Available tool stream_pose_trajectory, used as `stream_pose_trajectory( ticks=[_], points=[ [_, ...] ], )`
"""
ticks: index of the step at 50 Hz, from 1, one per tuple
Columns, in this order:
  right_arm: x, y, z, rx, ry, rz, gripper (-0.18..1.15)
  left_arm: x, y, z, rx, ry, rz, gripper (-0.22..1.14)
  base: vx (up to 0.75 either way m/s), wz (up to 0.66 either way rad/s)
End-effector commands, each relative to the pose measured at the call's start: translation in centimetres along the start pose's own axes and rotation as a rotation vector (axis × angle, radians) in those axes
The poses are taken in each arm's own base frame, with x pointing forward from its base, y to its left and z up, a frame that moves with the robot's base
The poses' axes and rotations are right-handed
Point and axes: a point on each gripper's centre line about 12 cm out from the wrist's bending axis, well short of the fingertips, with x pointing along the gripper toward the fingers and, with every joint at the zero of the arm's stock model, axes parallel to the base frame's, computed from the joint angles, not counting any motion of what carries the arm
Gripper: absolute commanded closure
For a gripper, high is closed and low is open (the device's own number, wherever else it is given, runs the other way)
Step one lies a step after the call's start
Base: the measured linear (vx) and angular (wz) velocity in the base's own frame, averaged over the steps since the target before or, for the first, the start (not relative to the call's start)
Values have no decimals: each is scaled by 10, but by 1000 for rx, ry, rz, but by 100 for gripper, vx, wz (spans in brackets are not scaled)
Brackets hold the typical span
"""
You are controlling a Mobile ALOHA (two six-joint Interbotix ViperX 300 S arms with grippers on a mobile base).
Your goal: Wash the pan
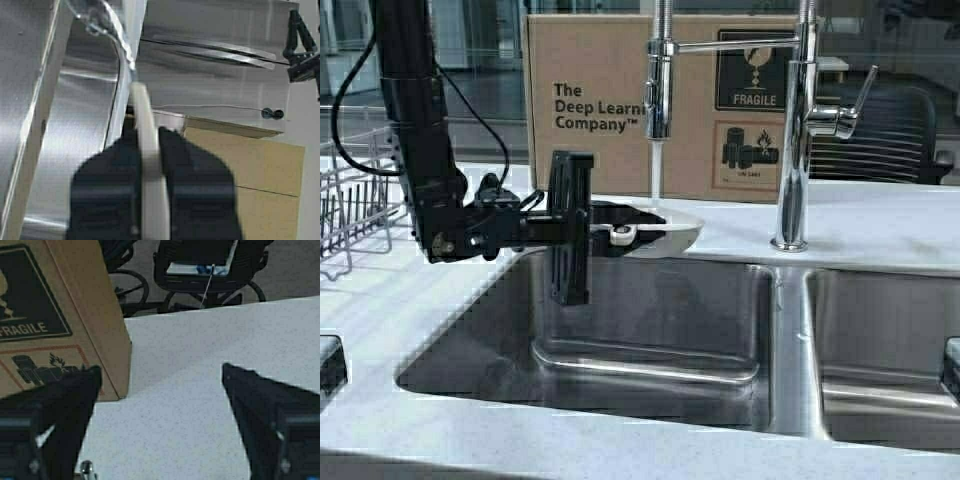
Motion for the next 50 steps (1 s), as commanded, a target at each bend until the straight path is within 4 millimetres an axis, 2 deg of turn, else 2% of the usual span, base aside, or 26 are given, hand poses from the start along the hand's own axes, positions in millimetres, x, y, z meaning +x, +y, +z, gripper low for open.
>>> stream_pose_trajectory(
  ticks=[1,6,10,13,20,22,24,28,30,36,50],
  points=[
    [-11,3,10,-4,-30,8,-5,6,-14,3,40,4,-55,89,0,0],
    [-7,0,-7,11,11,0,-2,6,-14,2,39,4,-53,89,0,0],
    [-1,-3,-23,19,45,-7,11,6,-14,2,38,4,-54,89,0,0],
    [5,-4,-32,26,64,-11,30,6,-13,2,37,5,-55,89,0,0],
    [14,-7,-48,51,99,-20,95,5,-14,2,34,6,-65,89,0,0],
    [18,-8,-50,60,104,-22,106,5,-14,2,34,6,-65,89,0,0],
    [22,-7,-52,68,110,-21,105,5,-14,2,34,7,-66,89,0,0],
    [29,-4,-56,76,124,-17,90,6,-14,2,35,8,-66,89,0,0],
    [31,-2,-57,73,134,-14,87,6,-14,2,35,6,-66,89,0,0],
    [35,13,-58,49,153,13,92,7,-13,3,36,7,-69,89,0,0],
    [37,71,-48,-76,136,137,92,8,-10,4,33,6,-65,89,0,0]
  ],
)
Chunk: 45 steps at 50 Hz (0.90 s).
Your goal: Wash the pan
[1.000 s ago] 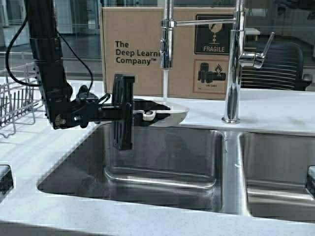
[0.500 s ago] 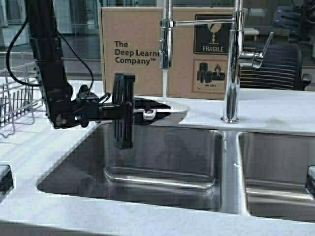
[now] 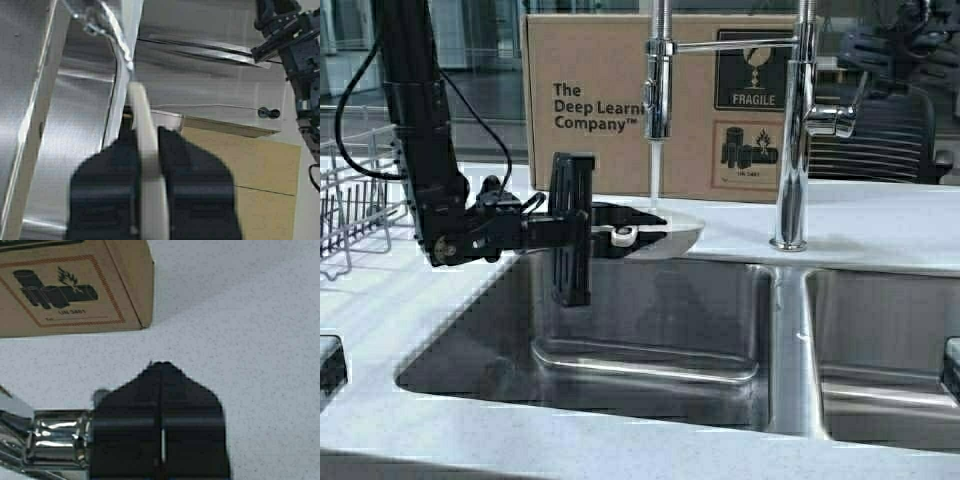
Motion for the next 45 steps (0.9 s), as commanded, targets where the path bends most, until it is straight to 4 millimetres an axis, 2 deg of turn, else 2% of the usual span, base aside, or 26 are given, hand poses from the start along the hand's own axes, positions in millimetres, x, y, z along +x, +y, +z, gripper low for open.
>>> stream_pose_trajectory(
  ticks=[1,10,16,23,27,32,45],
  points=[
    [-3,33,22,-57,-45,63,92,6,-14,2,37,6,-56,89,0,0],
    [-3,59,27,-105,-12,95,92,8,-17,4,47,-1,-101,89,0,0],
    [-10,59,34,-135,-24,96,92,12,-19,9,62,-11,-195,89,0,0],
    [-29,46,44,-118,-52,76,92,16,-20,16,195,-53,-295,89,0,0],
    [-43,38,48,-111,-73,67,92,15,-21,21,291,-113,-294,89,0,0],
    [-62,27,52,-101,-108,53,92,11,-23,26,324,-184,-271,89,0,0],
    [-94,1,49,-66,-154,13,92,-9,-21,29,276,-283,75,89,0,0]
  ],
)
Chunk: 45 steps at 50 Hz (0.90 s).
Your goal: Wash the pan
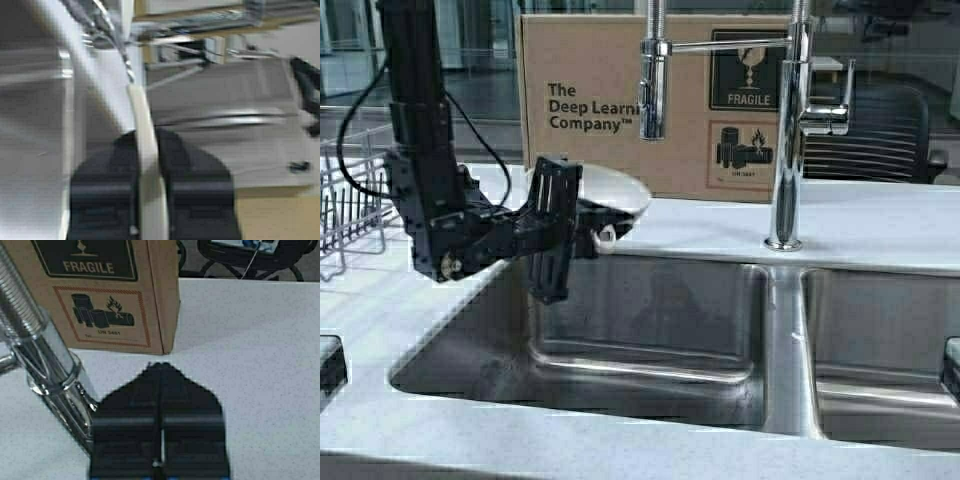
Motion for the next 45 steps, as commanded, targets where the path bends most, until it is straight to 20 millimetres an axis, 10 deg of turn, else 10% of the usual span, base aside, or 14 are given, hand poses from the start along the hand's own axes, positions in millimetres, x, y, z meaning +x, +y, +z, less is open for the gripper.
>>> stream_pose_trajectory(
  ticks=[1,14,26,45],
  points=[
    [-21,-6,15,22,-59,-11,92,-1,-28,6,45,-2,87,89,0,0],
    [-53,-7,2,86,-48,-21,92,-12,-60,-3,-64,100,166,89,0,0],
    [-87,-6,-2,92,-69,-18,92,-11,-78,-12,-120,155,-106,89,0,0],
    [-136,-5,-10,102,-116,-11,92,-35,-36,-40,42,123,137,89,-1,1]
  ],
)
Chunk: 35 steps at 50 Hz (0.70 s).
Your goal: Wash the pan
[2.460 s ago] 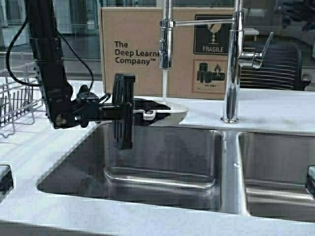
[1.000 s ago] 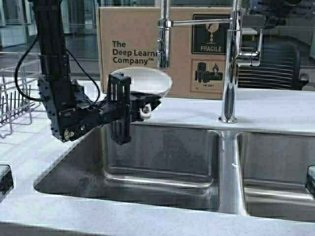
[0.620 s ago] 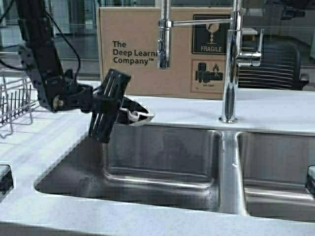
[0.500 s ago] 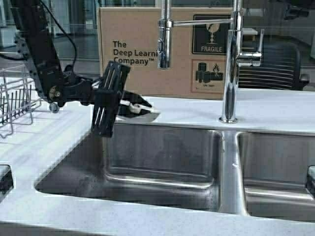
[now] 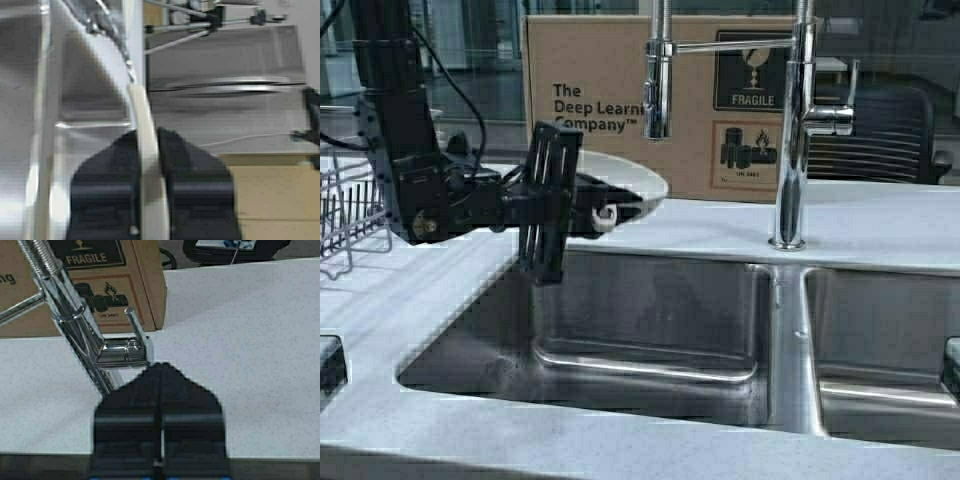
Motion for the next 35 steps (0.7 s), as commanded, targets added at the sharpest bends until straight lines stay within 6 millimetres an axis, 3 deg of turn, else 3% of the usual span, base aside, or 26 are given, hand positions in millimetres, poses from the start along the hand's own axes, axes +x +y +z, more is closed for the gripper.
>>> stream_pose_trajectory(
  ticks=[1,7,13,20,27,35],
  points=[
    [-15,3,15,6,-66,13,92,-1,5,-9,53,17,117,89,-1,0],
    [-16,3,15,1,-66,13,92,1,15,-16,152,78,323,89,-1,0],
    [-14,2,11,6,-57,11,92,7,17,-16,364,191,619,89,-1,0],
    [-14,2,9,7,-60,13,92,10,15,4,629,394,1039,89,0,0],
    [-14,2,9,10,-68,14,92,16,7,21,839,553,1259,89,0,0],
    [-14,2,9,24,-70,13,92,12,-19,29,1092,604,1464,89,0,0]
  ],
)
